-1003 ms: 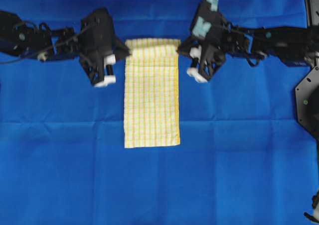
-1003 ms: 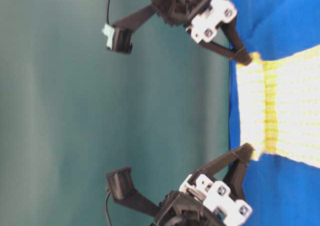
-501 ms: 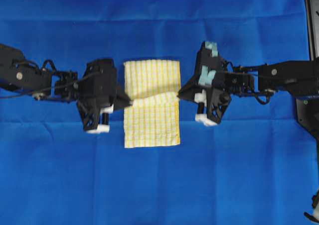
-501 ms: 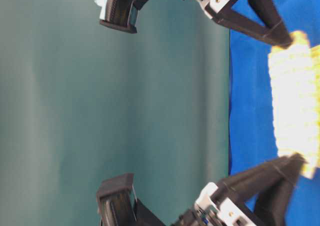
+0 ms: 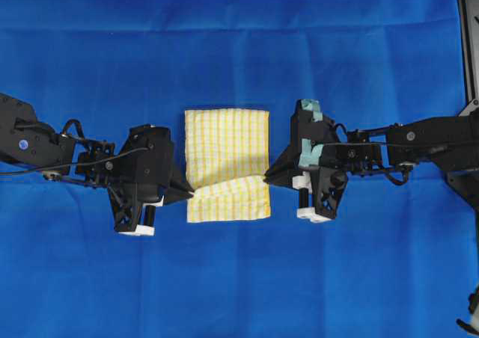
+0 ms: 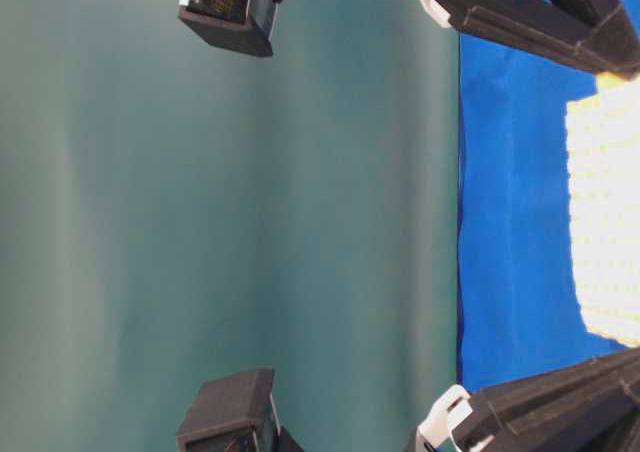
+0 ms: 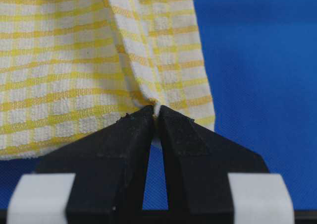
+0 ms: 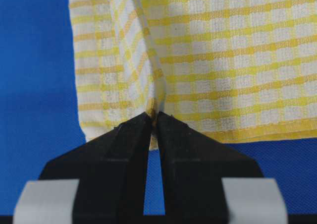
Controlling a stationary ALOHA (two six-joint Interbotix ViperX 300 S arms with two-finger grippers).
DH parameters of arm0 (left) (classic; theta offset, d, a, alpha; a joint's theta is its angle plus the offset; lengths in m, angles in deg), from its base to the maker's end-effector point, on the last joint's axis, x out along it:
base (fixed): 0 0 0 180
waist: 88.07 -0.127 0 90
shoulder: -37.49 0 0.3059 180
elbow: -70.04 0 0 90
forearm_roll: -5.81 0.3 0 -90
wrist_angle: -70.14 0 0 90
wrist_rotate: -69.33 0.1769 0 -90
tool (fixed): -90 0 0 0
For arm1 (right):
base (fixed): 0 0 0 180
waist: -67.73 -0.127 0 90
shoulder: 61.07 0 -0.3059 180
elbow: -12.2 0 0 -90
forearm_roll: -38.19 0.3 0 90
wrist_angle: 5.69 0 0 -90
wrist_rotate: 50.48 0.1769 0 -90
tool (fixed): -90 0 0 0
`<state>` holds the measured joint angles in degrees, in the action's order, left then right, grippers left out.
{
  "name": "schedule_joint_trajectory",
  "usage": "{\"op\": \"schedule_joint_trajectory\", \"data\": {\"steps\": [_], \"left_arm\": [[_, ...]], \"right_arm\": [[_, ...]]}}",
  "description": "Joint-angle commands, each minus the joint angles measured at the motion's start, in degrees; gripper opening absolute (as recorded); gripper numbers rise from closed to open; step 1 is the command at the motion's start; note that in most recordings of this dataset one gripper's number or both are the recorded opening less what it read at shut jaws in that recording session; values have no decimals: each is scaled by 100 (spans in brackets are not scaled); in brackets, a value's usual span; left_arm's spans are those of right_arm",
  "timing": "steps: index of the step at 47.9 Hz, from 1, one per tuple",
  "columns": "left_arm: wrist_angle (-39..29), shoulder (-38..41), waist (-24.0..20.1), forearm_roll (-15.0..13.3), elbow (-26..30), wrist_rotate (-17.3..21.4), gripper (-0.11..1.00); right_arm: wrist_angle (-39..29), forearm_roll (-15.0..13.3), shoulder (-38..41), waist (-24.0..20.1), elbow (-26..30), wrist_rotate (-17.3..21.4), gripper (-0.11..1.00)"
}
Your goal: Fold the yellow towel.
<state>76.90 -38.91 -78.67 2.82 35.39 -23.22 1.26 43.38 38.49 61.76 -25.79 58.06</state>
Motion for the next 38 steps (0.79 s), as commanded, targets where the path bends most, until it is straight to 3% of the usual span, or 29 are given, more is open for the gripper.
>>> {"op": "schedule_joint_trajectory", "data": {"steps": [1,29,31,38], "left_arm": [[18,-70,44,-9,105,0,4],[18,18,158,-9,141,9,5],[18,18,167,-9,141,9,8],[18,9,185,-9,149,35,36]], "right_arm": [[-44,18,-26,-79,132,-9,5],[-158,18,316,-272,352,-9,5],[-185,18,325,-272,360,-9,5],[-211,9,316,-272,396,-18,6]]}}
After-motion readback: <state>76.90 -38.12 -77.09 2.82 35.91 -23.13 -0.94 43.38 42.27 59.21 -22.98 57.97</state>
